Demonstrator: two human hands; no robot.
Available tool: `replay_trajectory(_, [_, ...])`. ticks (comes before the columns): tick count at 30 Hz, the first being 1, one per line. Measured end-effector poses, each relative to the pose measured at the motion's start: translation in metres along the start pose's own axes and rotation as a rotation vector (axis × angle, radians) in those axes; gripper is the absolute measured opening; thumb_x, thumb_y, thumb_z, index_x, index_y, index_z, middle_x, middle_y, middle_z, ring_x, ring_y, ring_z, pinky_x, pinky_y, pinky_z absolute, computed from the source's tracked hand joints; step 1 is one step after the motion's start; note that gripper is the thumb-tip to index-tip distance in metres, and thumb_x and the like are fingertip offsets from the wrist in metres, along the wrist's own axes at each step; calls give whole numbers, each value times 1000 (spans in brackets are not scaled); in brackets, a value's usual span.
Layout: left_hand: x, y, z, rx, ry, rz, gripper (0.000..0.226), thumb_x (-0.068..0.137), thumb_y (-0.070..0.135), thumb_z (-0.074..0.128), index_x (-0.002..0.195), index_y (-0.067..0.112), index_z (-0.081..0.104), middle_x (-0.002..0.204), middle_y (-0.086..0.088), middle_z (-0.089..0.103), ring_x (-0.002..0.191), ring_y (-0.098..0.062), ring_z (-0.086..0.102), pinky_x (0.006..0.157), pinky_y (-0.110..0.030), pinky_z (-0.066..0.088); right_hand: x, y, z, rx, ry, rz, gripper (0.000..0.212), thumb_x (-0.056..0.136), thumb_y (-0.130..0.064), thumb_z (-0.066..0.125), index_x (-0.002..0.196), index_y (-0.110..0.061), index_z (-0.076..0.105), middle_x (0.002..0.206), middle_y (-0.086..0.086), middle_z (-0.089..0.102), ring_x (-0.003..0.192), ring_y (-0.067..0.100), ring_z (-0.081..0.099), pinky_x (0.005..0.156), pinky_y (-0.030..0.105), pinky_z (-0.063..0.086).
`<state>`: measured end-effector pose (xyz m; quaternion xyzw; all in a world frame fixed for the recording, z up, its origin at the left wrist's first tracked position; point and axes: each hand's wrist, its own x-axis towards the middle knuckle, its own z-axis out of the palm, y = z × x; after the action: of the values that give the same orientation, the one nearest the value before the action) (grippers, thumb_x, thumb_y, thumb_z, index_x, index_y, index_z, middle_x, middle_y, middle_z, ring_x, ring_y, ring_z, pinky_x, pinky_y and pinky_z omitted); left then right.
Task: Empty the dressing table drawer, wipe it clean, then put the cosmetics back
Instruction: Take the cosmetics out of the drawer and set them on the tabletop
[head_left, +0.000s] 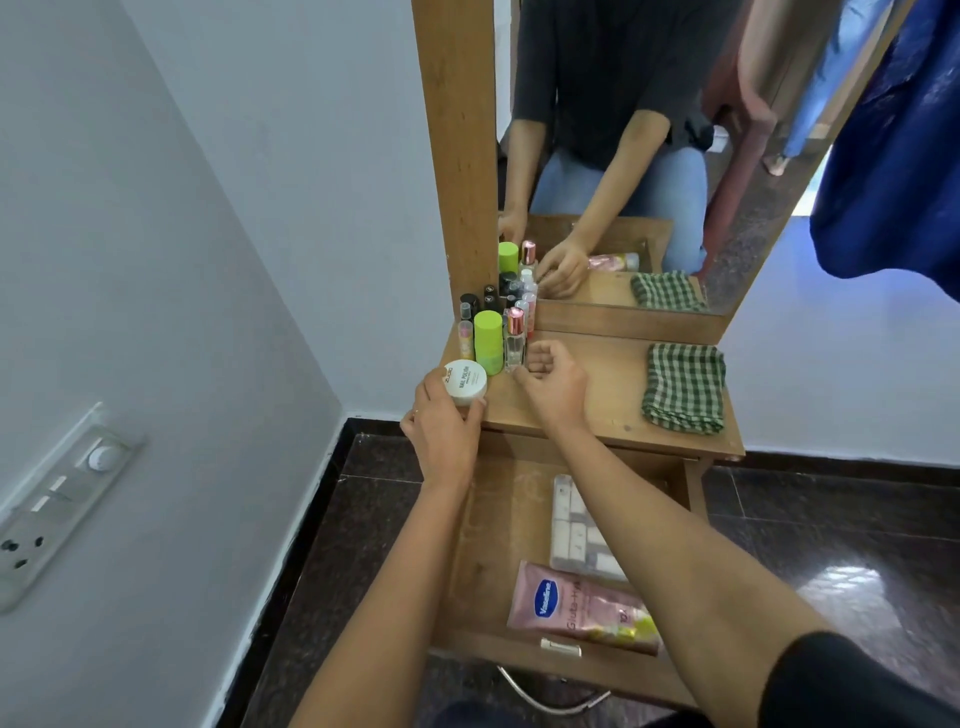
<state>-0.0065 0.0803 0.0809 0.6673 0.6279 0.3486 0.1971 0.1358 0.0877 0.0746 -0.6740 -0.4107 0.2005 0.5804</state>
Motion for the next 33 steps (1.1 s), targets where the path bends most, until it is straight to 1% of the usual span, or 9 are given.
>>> replay_trajectory(5, [-31, 10, -10, 15, 33, 44, 61, 81, 30, 72, 130, 11, 41, 131, -6, 46, 122, -25, 45, 101, -45, 35, -18, -8, -34, 261, -88, 110, 28, 78, -1, 73, 102, -7, 59, 88, 0, 63, 81, 9, 59, 76, 16, 50])
replay_trajectory(8, [-59, 7, -15, -49, 2, 106, 57, 81, 22, 73, 127, 7, 41, 128, -9, 44, 119, -25, 45, 101, -42, 39, -51, -9, -62, 264, -298, 157, 24, 79, 1, 71, 99, -8, 62, 91, 3, 64, 84, 12, 60, 77, 17, 52])
replay_trajectory(10, [-75, 5, -20, -132, -108, 142, 50, 82, 17, 72, 122, 9, 42, 124, -5, 45, 113, -19, 49, 98, -33, 44, -75, 0, -85, 130, -515, 133, 18, 80, -5, 73, 95, -10, 65, 89, 6, 67, 83, 15, 63, 78, 25, 54])
replay_trajectory(12, [-88, 2, -21, -128, -265, 162, 46, 83, 15, 72, 120, 14, 45, 117, 4, 48, 107, -9, 50, 91, -22, 43, -95, 10, -107, -156, -706, 90, 18, 78, -13, 74, 94, -12, 66, 87, 6, 69, 80, 16, 64, 76, 30, 53])
replay_trajectory(16, [-102, -3, -11, -70, -466, 86, 35, 83, 17, 72, 110, 21, 49, 103, 5, 59, 94, -9, 58, 80, -20, 46, -127, 22, -133, -648, -952, 139, 22, 79, -21, 71, 98, -18, 60, 92, -3, 63, 83, 10, 63, 75, 26, 55])
replay_trajectory(24, [-127, -3, -9, -114, -467, -89, 36, 85, 16, 70, 115, 22, 51, 105, 7, 59, 96, -8, 59, 87, -24, 50, -147, 26, -141, -933, -1070, 130, 35, 76, -31, 73, 105, -21, 54, 104, -2, 59, 90, 15, 57, 78, 30, 50])
replay_trajectory(27, [-127, -4, -10, -134, -464, -102, 33, 85, 15, 69, 113, 22, 51, 104, 5, 60, 94, -8, 59, 85, -23, 50, -147, 23, -140, -938, -1079, 154, 41, 75, -32, 74, 108, -22, 52, 107, -1, 58, 92, 15, 56, 73, 27, 47])
replay_trajectory(31, [-124, -5, -12, -162, -430, -118, 37, 85, 13, 69, 115, 22, 48, 98, 8, 59, 92, -7, 60, 85, -23, 52, -143, 23, -138, -891, -1123, 240, 47, 73, -29, 77, 112, -21, 52, 113, -1, 58, 98, 16, 57, 79, 27, 48])
replay_trajectory(33, [-124, -5, -12, -181, -409, -123, 39, 85, 13, 69, 117, 22, 46, 97, 9, 58, 92, -7, 61, 84, -21, 51, -141, 23, -137, -878, -1152, 261, 43, 73, -27, 76, 109, -21, 54, 109, -3, 59, 95, 14, 57, 72, 23, 46])
